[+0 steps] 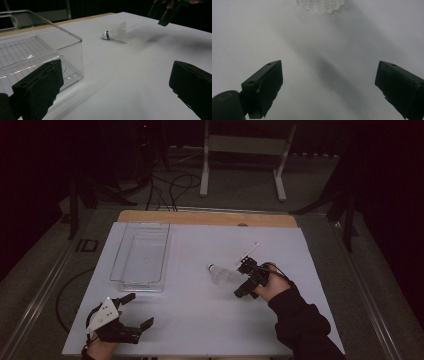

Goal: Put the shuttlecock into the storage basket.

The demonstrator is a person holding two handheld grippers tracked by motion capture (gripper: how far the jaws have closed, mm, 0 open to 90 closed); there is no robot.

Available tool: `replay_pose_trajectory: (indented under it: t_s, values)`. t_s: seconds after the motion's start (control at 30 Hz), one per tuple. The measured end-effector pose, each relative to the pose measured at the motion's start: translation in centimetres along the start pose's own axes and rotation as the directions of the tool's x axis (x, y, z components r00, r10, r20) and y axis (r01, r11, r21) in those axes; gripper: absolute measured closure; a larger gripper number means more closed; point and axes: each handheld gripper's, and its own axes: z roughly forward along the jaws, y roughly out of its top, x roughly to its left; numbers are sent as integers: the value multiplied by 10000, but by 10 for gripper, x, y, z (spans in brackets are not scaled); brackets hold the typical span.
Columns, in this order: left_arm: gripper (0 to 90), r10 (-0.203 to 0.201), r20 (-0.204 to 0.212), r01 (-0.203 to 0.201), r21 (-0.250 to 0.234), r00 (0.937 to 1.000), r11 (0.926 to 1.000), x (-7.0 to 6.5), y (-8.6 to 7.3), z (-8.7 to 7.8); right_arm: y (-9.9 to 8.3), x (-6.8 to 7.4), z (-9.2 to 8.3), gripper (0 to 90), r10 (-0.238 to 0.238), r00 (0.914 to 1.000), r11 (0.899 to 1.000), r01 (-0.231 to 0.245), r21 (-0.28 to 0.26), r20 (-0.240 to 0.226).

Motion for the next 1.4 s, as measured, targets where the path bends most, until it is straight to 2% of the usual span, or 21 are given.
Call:
replay_pose_trajectory:
  t_s: [0.07, 0.17, 0.33, 0.43, 0.53, 0.57, 0.67, 0.8, 0.83, 0.9, 0.93, 1.0, 1.1, 1.23, 1.4]
  values:
    - [1, 5, -6, -5, -9, 10000, 10000, 0, 0, 0, 3, -1, 1, 84, 12, 10000, 9999, -11, 125, -90]
    - [0, 4, -1, -4, 0, 10000, 10000, 0, 0, 0, 6, -2, 1, 101, 124, 9999, 9996, -124, 238, 16]
    - [0, 24, 11, -24, 13, 10000, 10000, 0, 0, 0, 12, -6, 1, 101, -4, 10000, 9996, 1, 300, 79]
    - [0, 19, 11, -19, 13, 10000, 10000, 0, 0, 0, 17, -7, 3, 100, -26, 10000, 9979, 22, 651, 69]
    - [0, 25, 26, -25, 17, 10000, 10000, 0, 0, 0, 21, -8, 6, 99, 87, 9997, 9940, -59, 1095, -249]
    - [0, 30, 19, -30, 17, 10000, 10000, 0, 0, 0, 22, -9, 8, 99, -74, 9997, 9934, 102, 1144, -245]
    - [0, 33, 21, -33, 16, 10000, 10000, 0, 0, 0, 25, -9, 11, 95, 81, 9994, 9899, -31, 1420, -346]
    - [0, 30, 31, -30, 21, 10000, 10000, 0, 0, 0, 30, -9, 14, 95, 26, 9996, 9852, 21, 1712, -277]
    - [0, 40, 31, -40, 27, 10000, 10000, 0, 0, 0, 30, -11, 16, 95, -267, 9992, 9854, 313, 1676, -294]
    - [0, 47, 36, -47, 25, 10000, 10000, 0, 0, 0, 32, -10, 17, 95, -175, 9992, 9837, 236, 1782, -354]
    - [1, 49, 41, -49, 27, 10000, 10000, 0, 0, 0, 33, -11, 18, 95, -353, 9990, 9833, 399, 1774, -290]
    - [0, 52, 46, -52, 28, 10000, 10000, 0, 0, 0, 35, -11, 19, 95, -216, 9988, 9833, 291, 1797, -433]
    - [1, 58, 58, -58, 32, 10000, 10000, 0, 0, 0, 37, -11, 20, 89, -401, 9991, 9837, 424, 1750, -167]
    - [0, 45, 60, -45, 32, 10000, 10000, 0, -1, 1, 40, -10, 22, 89, -391, 9991, 9872, 365, 1554, 136]
    - [0, 37, 60, -37, 56, 10000, 10000, 0, -1, 1, 43, -13, 20, 93, -143, 9999, 9923, 139, 1230, 31]
